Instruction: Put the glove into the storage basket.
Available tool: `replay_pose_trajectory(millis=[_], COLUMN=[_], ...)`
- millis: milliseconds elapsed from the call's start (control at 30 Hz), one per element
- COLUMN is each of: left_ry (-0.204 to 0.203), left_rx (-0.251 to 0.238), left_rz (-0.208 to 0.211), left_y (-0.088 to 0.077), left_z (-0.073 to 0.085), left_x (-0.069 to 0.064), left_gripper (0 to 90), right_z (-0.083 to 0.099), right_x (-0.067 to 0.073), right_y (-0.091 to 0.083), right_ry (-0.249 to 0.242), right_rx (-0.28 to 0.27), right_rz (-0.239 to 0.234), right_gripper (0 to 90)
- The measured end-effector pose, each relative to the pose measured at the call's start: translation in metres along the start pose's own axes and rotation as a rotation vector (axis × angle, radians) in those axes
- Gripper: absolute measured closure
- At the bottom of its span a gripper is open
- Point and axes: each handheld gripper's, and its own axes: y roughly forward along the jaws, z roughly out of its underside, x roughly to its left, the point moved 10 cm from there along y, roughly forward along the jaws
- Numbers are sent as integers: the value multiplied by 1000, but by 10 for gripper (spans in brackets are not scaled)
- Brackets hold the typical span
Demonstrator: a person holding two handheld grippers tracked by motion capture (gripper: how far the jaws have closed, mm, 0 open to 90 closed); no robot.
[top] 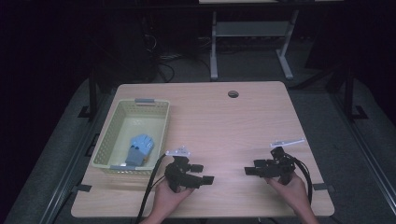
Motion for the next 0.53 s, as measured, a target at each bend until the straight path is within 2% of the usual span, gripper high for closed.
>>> replay_pose_trajectory(millis=[233, 400, 533], left_ry=[-1, 9, 26], left_rx=[23, 31, 40], left_rz=[12, 12, 12], left_y=[5, 6, 10], left_z=[13, 19, 21], left_x=[-5, -5, -8], left_gripper=[239, 238, 239], right_z=[8, 9, 11], right_x=[0, 1, -2], right_y=[0, -2, -4], right_ry=[-1, -12, -18], right_rx=[-15, -53, -59], right_rz=[6, 1, 6], right_gripper=[266, 261, 260])
